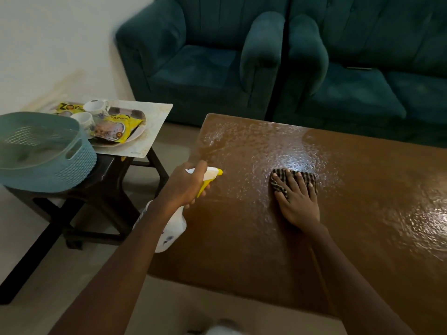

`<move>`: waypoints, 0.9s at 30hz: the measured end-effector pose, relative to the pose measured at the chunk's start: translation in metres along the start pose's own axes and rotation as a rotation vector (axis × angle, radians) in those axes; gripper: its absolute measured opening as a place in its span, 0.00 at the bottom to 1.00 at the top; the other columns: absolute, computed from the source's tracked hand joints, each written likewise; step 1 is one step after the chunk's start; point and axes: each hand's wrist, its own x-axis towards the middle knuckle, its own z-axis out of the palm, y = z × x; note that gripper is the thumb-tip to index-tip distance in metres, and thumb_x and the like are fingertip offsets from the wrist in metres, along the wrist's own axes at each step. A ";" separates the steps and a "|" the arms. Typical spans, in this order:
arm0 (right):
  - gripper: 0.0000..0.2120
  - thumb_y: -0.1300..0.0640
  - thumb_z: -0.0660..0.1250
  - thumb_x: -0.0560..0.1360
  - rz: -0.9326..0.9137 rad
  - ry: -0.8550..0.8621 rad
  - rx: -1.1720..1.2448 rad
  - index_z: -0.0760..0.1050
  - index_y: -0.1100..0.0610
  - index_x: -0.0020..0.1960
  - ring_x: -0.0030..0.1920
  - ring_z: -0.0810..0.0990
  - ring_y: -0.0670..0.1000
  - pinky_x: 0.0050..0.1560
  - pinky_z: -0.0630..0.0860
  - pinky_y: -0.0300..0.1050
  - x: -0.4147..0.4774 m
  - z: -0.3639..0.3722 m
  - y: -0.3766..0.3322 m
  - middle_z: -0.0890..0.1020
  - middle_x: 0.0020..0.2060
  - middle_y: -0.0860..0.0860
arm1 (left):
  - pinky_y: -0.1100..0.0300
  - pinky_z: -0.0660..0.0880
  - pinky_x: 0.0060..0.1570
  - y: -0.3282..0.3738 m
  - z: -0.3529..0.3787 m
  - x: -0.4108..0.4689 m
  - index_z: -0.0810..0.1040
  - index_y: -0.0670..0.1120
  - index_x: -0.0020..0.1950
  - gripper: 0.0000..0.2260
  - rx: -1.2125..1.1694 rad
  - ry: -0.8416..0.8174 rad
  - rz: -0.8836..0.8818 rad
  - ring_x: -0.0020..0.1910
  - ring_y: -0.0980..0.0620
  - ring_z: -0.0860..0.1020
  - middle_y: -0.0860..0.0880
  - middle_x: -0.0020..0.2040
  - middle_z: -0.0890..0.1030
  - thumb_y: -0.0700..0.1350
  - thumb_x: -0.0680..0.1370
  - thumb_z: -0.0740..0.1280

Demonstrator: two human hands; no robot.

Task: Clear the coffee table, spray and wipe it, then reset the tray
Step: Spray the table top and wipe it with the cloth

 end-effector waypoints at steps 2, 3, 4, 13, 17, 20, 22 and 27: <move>0.24 0.41 0.44 0.83 0.034 0.010 0.009 0.42 0.34 0.78 0.79 0.35 0.48 0.76 0.34 0.54 0.000 0.002 -0.008 0.41 0.80 0.44 | 0.63 0.70 0.25 -0.002 -0.006 0.006 0.74 0.45 0.55 0.17 0.004 0.000 0.017 0.28 0.51 0.74 0.46 0.38 0.80 0.56 0.83 0.54; 0.24 0.41 0.44 0.83 0.048 0.013 0.014 0.42 0.34 0.78 0.79 0.35 0.48 0.76 0.34 0.54 0.001 0.002 -0.012 0.41 0.80 0.44 | 0.63 0.70 0.26 -0.004 -0.010 0.009 0.74 0.46 0.55 0.16 0.001 -0.010 0.025 0.28 0.51 0.74 0.46 0.39 0.80 0.56 0.83 0.54; 0.24 0.41 0.44 0.83 0.061 0.014 0.020 0.42 0.34 0.78 0.79 0.35 0.48 0.76 0.34 0.54 0.002 0.002 -0.016 0.41 0.80 0.43 | 0.63 0.70 0.25 -0.006 -0.013 0.013 0.75 0.46 0.54 0.17 -0.003 -0.026 0.033 0.28 0.51 0.74 0.45 0.39 0.81 0.56 0.83 0.54; 0.25 0.40 0.44 0.83 0.061 0.013 0.014 0.43 0.37 0.79 0.79 0.36 0.51 0.77 0.36 0.57 0.038 0.009 -0.082 0.42 0.80 0.47 | 0.63 0.70 0.26 -0.041 -0.047 0.026 0.79 0.44 0.49 0.21 -0.067 0.016 0.056 0.29 0.53 0.76 0.45 0.42 0.84 0.57 0.81 0.54; 0.27 0.38 0.40 0.80 -0.138 0.009 -0.019 0.45 0.36 0.78 0.79 0.38 0.51 0.77 0.37 0.57 0.028 0.025 -0.143 0.43 0.80 0.46 | 0.62 0.69 0.29 -0.046 -0.050 0.018 0.75 0.48 0.41 0.17 -0.139 0.115 0.071 0.32 0.50 0.74 0.48 0.34 0.78 0.51 0.84 0.55; 0.28 0.37 0.39 0.77 -0.318 0.004 -0.034 0.45 0.32 0.77 0.79 0.38 0.47 0.77 0.36 0.53 -0.012 0.037 -0.155 0.43 0.79 0.41 | 0.59 0.69 0.31 -0.050 -0.047 0.015 0.72 0.48 0.39 0.16 -0.182 0.162 0.081 0.35 0.48 0.74 0.49 0.32 0.72 0.49 0.84 0.55; 0.26 0.37 0.41 0.78 -0.375 -0.003 -0.037 0.43 0.29 0.76 0.79 0.37 0.46 0.77 0.36 0.51 -0.035 0.041 -0.138 0.42 0.78 0.39 | 0.58 0.69 0.34 -0.056 -0.046 0.019 0.73 0.46 0.42 0.16 -0.193 0.165 0.063 0.38 0.46 0.74 0.48 0.35 0.72 0.52 0.83 0.55; 0.25 0.36 0.36 0.75 -0.171 0.026 -0.057 0.37 0.27 0.72 0.77 0.33 0.44 0.76 0.33 0.46 -0.040 0.025 -0.080 0.40 0.78 0.39 | 0.61 0.67 0.31 -0.065 -0.046 0.025 0.83 0.44 0.43 0.25 -0.154 0.088 0.139 0.27 0.56 0.73 0.50 0.38 0.82 0.59 0.83 0.55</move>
